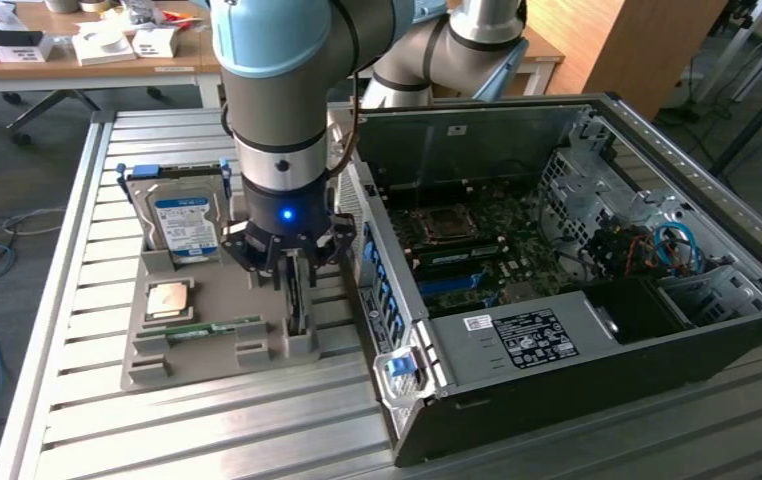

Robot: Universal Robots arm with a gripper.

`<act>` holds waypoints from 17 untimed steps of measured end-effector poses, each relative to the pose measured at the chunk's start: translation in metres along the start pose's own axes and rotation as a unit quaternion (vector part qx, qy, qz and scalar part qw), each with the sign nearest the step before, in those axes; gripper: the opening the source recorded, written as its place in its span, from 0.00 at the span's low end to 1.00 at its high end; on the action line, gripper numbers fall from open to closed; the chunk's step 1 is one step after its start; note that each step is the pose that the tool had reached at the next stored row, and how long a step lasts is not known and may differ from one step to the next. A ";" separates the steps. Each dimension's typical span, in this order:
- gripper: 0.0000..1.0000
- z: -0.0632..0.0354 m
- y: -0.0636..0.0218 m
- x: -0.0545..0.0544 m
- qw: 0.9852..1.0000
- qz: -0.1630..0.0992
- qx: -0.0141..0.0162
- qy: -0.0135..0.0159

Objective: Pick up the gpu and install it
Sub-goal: 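Pick up the gpu and move the gpu toward the slot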

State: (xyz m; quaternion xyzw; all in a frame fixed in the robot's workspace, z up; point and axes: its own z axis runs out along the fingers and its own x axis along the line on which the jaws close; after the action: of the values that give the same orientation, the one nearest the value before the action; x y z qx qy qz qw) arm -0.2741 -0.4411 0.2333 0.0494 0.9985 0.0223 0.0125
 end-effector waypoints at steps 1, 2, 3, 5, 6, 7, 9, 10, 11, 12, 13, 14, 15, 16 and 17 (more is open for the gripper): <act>0.47 0.0000 0.0000 0.000 1.000 0.000 0.000 0.000; 0.47 0.0000 0.0000 0.000 1.000 0.000 0.000 0.000; 0.47 0.0000 0.0000 0.000 1.000 0.000 0.000 0.000; 0.47 0.0000 0.0000 0.000 1.000 0.000 0.000 0.000; 0.47 0.0000 0.0000 0.000 1.000 0.000 0.000 0.000; 0.47 0.0000 0.0000 0.000 1.000 0.000 0.000 0.000; 0.47 0.0000 0.0000 0.000 1.000 0.000 0.000 0.000; 0.46 0.0000 0.0000 0.000 1.000 0.000 0.000 0.000; 0.40 0.0000 0.0000 0.000 1.000 0.000 0.000 0.000; 0.33 0.0000 0.0000 0.000 1.000 0.000 0.000 0.000; 0.33 0.0000 0.0000 0.000 1.000 0.000 0.000 0.000; 0.28 0.0000 0.0000 0.000 1.000 0.000 0.000 0.000; 0.28 0.0000 0.0000 0.000 1.000 0.000 0.000 0.000; 0.27 0.0000 0.0000 0.000 1.000 0.000 0.000 0.000; 0.27 0.0000 0.0000 0.000 1.000 0.000 0.000 0.000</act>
State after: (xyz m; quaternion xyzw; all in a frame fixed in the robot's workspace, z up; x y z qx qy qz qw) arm -0.2741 -0.4411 0.2333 0.0494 0.9985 0.0223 0.0125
